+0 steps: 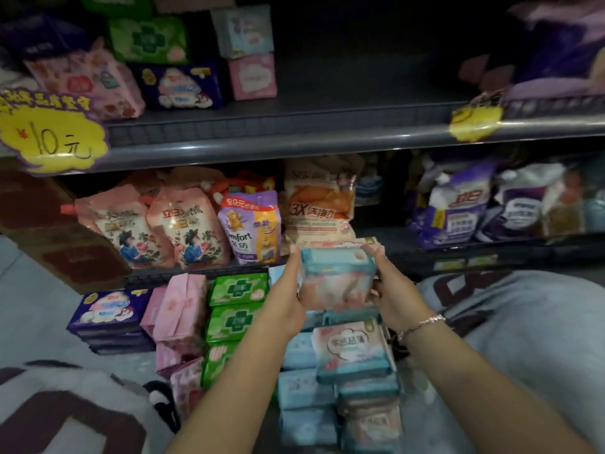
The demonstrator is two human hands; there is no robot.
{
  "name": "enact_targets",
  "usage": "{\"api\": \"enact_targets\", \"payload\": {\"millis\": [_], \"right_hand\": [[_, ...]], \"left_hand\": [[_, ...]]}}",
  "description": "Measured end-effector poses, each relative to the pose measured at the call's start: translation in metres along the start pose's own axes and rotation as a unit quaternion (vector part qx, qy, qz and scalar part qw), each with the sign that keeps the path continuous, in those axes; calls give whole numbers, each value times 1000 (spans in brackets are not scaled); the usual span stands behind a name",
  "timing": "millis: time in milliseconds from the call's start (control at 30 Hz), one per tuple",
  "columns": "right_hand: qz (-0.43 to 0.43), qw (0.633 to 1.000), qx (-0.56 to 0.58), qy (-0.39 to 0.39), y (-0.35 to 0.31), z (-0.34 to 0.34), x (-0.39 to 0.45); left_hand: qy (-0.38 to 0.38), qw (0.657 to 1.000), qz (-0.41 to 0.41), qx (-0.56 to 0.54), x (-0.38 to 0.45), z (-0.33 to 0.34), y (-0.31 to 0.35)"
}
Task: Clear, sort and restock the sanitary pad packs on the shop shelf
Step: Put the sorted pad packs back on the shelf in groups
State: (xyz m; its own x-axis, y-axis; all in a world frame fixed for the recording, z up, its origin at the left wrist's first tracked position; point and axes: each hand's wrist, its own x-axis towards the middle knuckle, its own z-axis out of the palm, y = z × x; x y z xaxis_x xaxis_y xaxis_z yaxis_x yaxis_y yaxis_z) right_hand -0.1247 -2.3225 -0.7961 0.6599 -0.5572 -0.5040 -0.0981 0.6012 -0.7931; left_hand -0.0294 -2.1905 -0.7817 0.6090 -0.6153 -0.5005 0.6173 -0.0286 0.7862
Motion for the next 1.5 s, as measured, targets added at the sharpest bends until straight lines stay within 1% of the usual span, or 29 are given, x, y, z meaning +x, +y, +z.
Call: {"api": "enact_targets", "payload": {"millis": [33, 67, 100, 167, 233, 300, 367, 433, 500, 567, 633, 700, 767, 867, 933, 1000, 1033, 1133, 1167, 1233, 1333, 1500], "right_hand": [[1, 999, 37, -3, -2, -7, -4], [-7, 998, 56, -1, 0, -15, -6], [-12, 998, 69, 3, 2, -21, -8], [-27, 997, 67, 27, 10, -30, -10], [-39, 998, 36, 41, 17, -34, -14], [-54, 997, 2, 61, 24, -37, -15], [-65, 995, 14, 78, 29, -43, -13], [-62, 994, 29, 90, 30, -47, -12], [-45, 995, 22, 87, 30, -47, -12], [-6, 997, -12, 76, 32, -49, -10], [48, 994, -57, 76, 34, -52, -6], [75, 990, -99, 73, 36, -56, -2], [58, 984, -147, 87, 40, -59, 2], [39, 974, -189, 120, 51, -59, 6], [45, 967, -216, 128, 57, -61, 11], [55, 966, -215, 131, 58, -63, 15], [61, 968, -206, 131, 57, -63, 15], [98, 969, -195, 115, 58, -63, 17], [108, 969, -199, 102, 59, -62, 16], [114, 966, -217, 86, 60, -61, 14], [108, 963, -231, 81, 61, -64, 16], [123, 966, -207, 92, 57, -71, 22]], "left_hand": [[2, 1000, 2, -10, 0, 7, 0], [1, 1000, 19, -15, 4, 12, -1], [15, 999, 30, -11, 6, 18, -2], [54, 998, 44, 2, 13, 25, -9], [102, 992, 64, 46, 19, 25, -23], [128, 987, 55, 81, 24, 22, -40], [114, 990, 18, 83, 26, 21, -50], [73, 995, -18, 62, 25, 22, -52], [41, 996, -36, 72, 27, 18, -55], [22, 994, -35, 97, 26, 13, -62], [8, 995, -34, 94, 25, 8, -72], [-3, 995, -40, 92, 26, 3, -80], [13, 988, -38, 149, 28, 0, -87], [44, 959, -42, 277, 31, -5, -93], [40, 945, -44, 323, 29, -6, -96], [54, 927, -54, 367, 30, -9, -100], [63, 925, -72, 369, 32, -11, -103], [51, 954, -133, 265, 32, -8, -100], [42, 960, -132, 244, 33, -6, -99], [33, 963, -107, 244, 37, -4, -101], [37, 965, -83, 247, 37, 2, -101], [23, 967, -78, 241, 38, 6, -110]]}}
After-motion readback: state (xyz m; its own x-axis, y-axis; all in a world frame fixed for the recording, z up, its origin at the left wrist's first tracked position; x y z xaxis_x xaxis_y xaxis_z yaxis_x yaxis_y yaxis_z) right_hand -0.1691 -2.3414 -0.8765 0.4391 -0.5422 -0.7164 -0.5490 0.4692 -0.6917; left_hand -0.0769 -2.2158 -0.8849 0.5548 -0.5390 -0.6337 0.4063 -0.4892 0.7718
